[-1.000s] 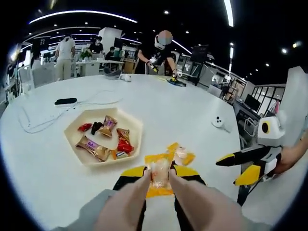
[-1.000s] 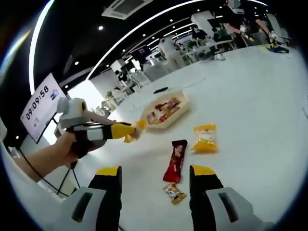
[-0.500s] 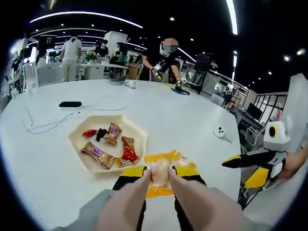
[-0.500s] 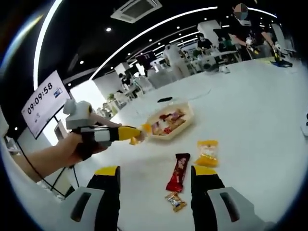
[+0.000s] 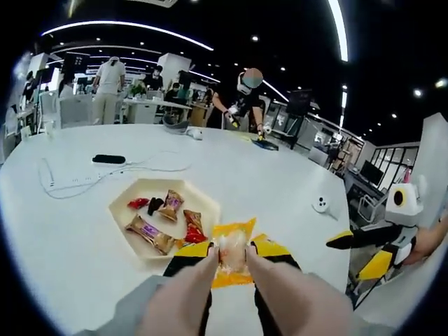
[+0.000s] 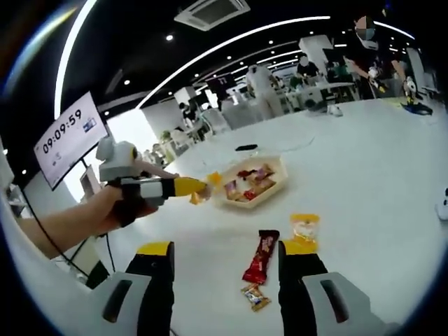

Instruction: Place the target food into the container with the food tongs after gripping and lifting it, then release it inside without dropping or visibly crushing the food.

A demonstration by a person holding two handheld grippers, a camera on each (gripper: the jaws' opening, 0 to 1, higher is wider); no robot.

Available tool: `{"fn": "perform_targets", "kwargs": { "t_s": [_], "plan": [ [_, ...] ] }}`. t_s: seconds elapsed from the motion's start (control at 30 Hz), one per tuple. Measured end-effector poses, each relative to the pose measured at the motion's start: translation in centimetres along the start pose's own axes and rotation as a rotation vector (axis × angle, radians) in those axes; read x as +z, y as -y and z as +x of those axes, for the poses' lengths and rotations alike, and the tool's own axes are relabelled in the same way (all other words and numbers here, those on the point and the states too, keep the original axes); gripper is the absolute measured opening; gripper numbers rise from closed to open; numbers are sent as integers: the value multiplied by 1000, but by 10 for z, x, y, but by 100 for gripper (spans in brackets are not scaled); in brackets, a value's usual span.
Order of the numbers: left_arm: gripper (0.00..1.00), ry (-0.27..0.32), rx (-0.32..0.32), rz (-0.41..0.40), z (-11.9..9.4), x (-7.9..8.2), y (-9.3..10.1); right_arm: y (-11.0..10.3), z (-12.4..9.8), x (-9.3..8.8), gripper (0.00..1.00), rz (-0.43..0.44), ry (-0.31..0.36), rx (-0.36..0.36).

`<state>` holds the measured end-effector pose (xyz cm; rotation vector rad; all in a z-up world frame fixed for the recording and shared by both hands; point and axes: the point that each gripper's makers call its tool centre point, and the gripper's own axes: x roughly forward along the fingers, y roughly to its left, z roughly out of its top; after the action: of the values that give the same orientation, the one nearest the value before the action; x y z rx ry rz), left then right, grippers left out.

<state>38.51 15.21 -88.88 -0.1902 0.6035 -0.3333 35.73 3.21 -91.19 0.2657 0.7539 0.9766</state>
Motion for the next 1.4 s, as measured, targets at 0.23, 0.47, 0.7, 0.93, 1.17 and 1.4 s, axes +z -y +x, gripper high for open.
{"fn": "perform_targets", "kwargs": {
  "t_s": [0.23,0.47,0.7,0.93,1.17,1.4],
  "plan": [
    [19,46,1,-15,-1,16,-5,-16,-9,27,61,-71,67,3],
    [19,118,22,-58,-12,32,-16,-33,-10,42,61,-150,77,19],
    [19,149,24,-68,-15,38,-21,-27,-15,44,61,-202,69,-10],
    [19,155,35,-57,-16,46,-31,-20,-21,50,67,-189,94,-48],
    [19,158,50,-49,-16,54,-37,-16,-26,54,67,-199,109,-67],
    [19,148,52,-31,-11,76,-46,-16,-25,52,67,-183,119,-73]
  ]
}}
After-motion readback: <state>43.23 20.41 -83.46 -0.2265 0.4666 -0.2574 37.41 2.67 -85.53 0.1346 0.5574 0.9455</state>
